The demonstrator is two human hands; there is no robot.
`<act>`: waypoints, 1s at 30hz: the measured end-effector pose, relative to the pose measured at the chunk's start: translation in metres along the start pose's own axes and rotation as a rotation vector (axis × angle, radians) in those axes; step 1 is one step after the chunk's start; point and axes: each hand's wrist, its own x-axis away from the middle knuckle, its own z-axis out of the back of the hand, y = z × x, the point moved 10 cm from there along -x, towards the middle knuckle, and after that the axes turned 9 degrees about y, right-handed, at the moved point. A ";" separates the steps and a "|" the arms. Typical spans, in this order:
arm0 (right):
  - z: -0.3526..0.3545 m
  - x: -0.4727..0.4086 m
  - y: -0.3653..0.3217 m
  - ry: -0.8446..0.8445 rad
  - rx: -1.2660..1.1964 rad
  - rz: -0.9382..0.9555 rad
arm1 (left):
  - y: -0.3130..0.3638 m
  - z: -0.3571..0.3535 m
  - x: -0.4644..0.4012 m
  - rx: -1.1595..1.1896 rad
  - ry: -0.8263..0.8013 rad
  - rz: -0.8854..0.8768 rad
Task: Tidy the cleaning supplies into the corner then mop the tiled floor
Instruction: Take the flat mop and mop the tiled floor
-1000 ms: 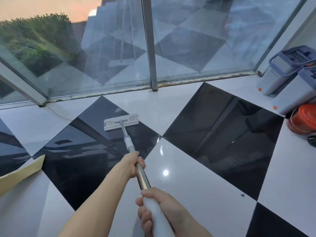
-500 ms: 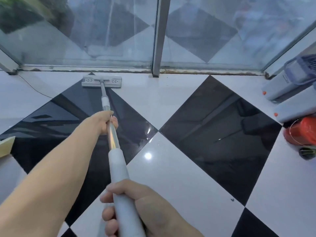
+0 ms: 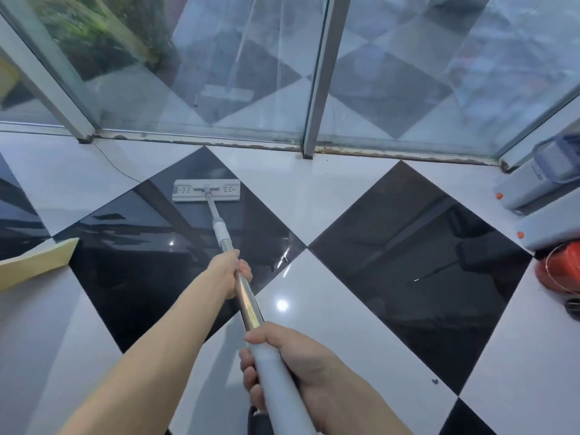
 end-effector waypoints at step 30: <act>-0.032 0.001 0.132 -0.092 -0.232 -0.061 | -0.095 0.111 0.055 -0.081 -0.050 0.049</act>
